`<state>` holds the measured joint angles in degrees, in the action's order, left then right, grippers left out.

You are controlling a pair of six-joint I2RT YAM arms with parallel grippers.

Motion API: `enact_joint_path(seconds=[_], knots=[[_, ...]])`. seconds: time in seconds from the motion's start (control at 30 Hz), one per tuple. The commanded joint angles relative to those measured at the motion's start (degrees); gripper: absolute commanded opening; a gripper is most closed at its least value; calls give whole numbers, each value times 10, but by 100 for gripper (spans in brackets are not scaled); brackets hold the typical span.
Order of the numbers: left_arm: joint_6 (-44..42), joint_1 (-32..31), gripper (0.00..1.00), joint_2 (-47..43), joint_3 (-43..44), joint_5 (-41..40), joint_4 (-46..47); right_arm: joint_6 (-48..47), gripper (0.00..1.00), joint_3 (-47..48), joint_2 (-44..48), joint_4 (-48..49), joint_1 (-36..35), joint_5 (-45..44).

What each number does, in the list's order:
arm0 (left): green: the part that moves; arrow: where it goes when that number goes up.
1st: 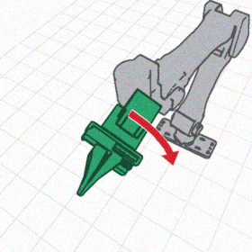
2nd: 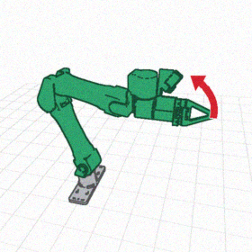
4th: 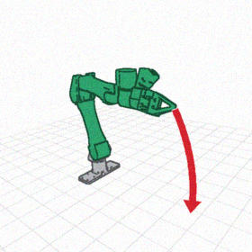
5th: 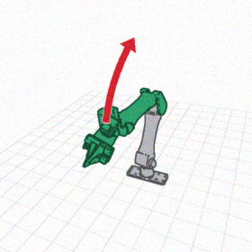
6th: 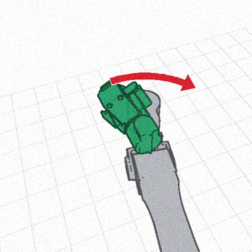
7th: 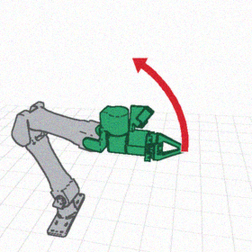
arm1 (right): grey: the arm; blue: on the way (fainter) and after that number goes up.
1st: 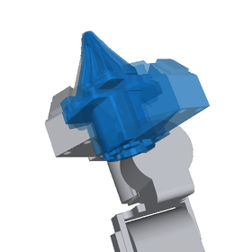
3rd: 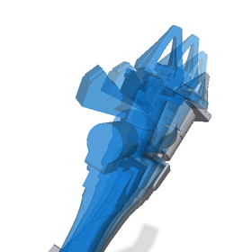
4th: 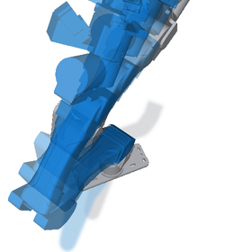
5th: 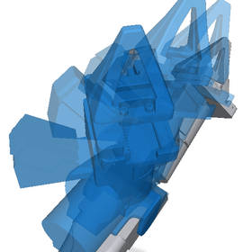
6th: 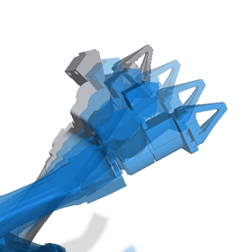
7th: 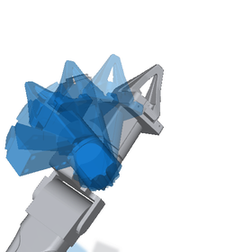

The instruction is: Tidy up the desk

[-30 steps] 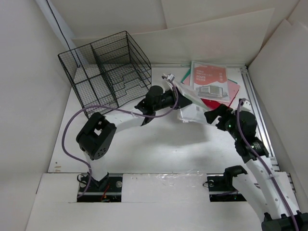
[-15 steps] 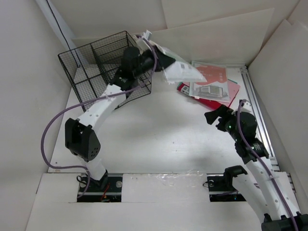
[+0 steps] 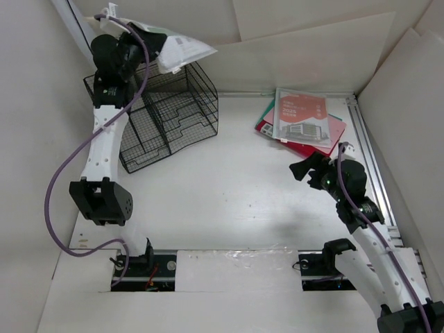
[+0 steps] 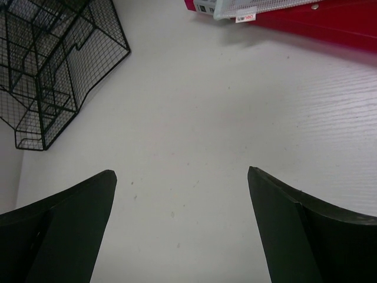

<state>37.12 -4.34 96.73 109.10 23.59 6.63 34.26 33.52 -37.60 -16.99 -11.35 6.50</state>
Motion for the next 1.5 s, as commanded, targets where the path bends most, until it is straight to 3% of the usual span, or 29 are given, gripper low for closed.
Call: enact_joint_path(seconds=[0.0,0.17,0.23,0.7,0.93,1.0,1.17,1.3,1.4,1.47], knots=[[1,36,0,28,0,31,60,-6,99,-11,3,42,-6,25],[1,60,0,103,9,86,78,-6,99,-16,8,42,-6,26],[7,60,0,103,-45,92,104,-6,99,-16,13,42,-6,26],[13,42,0,30,-147,182,198,-11,99,-28,3,59,-6,26],[61,48,0,9,-116,238,264,-11,99,-33,-3,64,-11,31],[82,54,0,9,-116,262,303,-11,99,-33,-3,64,-11,31],[149,73,0,15,-225,312,412,-11,99,-38,-3,70,-11,31],[249,93,0,21,-300,353,569,-11,99,-38,-3,75,-11,36],[242,109,0,5,-331,359,560,-11,99,-38,-3,87,-11,43],[176,115,0,-14,-337,347,473,-11,99,-43,-3,93,-11,48]])
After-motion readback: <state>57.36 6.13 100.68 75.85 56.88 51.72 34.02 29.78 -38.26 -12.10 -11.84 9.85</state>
